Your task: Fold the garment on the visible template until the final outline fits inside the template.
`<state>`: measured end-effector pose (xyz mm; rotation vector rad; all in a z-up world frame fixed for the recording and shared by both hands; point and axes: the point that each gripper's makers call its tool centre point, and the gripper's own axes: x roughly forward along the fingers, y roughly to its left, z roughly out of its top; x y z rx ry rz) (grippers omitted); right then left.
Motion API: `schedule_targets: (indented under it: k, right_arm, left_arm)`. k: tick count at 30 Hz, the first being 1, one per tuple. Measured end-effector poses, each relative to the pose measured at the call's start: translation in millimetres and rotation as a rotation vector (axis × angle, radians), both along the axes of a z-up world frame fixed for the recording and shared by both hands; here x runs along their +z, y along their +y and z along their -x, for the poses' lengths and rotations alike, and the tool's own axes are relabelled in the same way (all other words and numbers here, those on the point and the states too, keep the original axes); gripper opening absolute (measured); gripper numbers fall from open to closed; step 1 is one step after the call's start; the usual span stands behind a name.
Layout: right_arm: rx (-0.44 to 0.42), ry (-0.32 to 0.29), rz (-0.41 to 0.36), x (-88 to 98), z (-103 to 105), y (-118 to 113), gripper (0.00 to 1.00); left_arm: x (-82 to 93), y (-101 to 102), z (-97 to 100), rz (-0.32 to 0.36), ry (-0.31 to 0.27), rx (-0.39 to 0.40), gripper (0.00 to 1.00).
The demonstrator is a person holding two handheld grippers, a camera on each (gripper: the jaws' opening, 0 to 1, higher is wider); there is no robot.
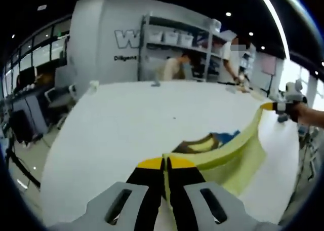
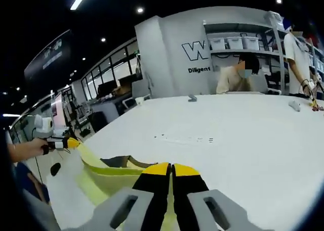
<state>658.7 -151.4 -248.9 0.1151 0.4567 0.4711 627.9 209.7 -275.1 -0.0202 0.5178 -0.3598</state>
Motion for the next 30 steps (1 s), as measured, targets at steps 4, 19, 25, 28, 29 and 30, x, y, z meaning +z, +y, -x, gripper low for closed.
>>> schedule_targets:
  k: [4, 19, 25, 28, 29, 30]
  right_arm:
    - [-0.023, 0.046, 0.010, -22.4, -13.4, -6.2, 0.00]
    - [-0.082, 0.155, 0.095, -83.3, -41.0, -13.9, 0.00]
    - [-0.024, 0.160, 0.130, -93.5, -32.8, -8.2, 0.00]
    - [0.001, 0.174, 0.146, -102.3, -28.9, -8.7, 0.01]
    - [0.003, 0.176, 0.145, -103.7, -29.3, -8.9, 0.02]
    - [0.004, 0.178, 0.144, -105.3, -30.2, -9.2, 0.03]
  left_arm:
    - [-24.6, 5.6, -15.1, -0.003, 0.055, 0.014, 0.02]
    - [-62.4, 3.6, -40.9, 0.044, 0.106, 0.071, 0.02]
    - [-69.0, 18.3, -39.1, -0.003, 0.106, 0.088, 0.03]
    - [-75.1, 20.0, -34.1, -0.003, 0.111, 0.069, 0.09]
    - [-77.6, 19.7, -32.9, 0.000, 0.116, 0.052, 0.09]
    - [-78.3, 19.4, -32.4, -0.003, 0.115, 0.046, 0.10]
